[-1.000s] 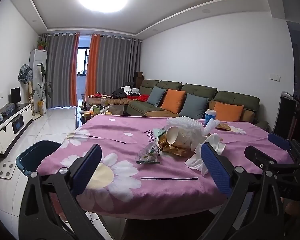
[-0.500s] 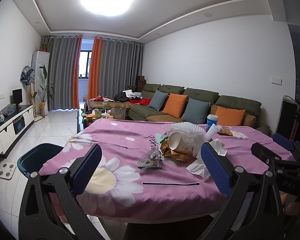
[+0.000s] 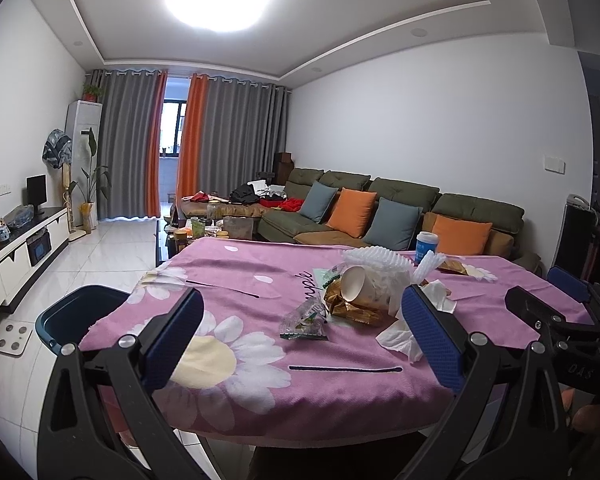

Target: Collect trash

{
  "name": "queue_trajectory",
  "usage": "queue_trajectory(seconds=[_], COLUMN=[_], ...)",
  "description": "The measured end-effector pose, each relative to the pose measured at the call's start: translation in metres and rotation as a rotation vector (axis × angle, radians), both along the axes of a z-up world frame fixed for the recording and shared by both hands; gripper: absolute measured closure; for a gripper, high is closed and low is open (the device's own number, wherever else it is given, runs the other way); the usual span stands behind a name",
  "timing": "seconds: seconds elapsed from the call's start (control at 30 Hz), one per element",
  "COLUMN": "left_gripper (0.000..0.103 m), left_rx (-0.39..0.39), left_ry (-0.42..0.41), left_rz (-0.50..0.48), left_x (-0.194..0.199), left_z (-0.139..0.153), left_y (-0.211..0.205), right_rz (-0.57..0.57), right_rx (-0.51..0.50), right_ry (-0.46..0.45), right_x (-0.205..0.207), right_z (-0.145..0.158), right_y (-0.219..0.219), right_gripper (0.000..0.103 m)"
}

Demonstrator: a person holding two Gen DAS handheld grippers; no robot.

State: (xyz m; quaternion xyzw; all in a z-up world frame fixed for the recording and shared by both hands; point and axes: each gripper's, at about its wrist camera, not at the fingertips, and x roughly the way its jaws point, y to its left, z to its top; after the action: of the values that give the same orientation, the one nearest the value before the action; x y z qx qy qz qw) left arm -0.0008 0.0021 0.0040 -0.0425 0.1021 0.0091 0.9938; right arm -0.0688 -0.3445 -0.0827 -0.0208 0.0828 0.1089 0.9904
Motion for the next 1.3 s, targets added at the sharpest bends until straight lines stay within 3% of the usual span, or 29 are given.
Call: queue_trajectory(seconds=[1.3], left_gripper=[0.005], left_rx=[-0.018], left_ry=[0.01], left_rz=[0.01], left_x=[-0.0024], left_z=[-0.002], left_y=[0.0029], right_rz=[-0.015], right_rx=[-0.036], right_ry=[0.032], right_x=[0.0023], right_z=[-0.0061], right_y=[0.0041], right_gripper=[0.007])
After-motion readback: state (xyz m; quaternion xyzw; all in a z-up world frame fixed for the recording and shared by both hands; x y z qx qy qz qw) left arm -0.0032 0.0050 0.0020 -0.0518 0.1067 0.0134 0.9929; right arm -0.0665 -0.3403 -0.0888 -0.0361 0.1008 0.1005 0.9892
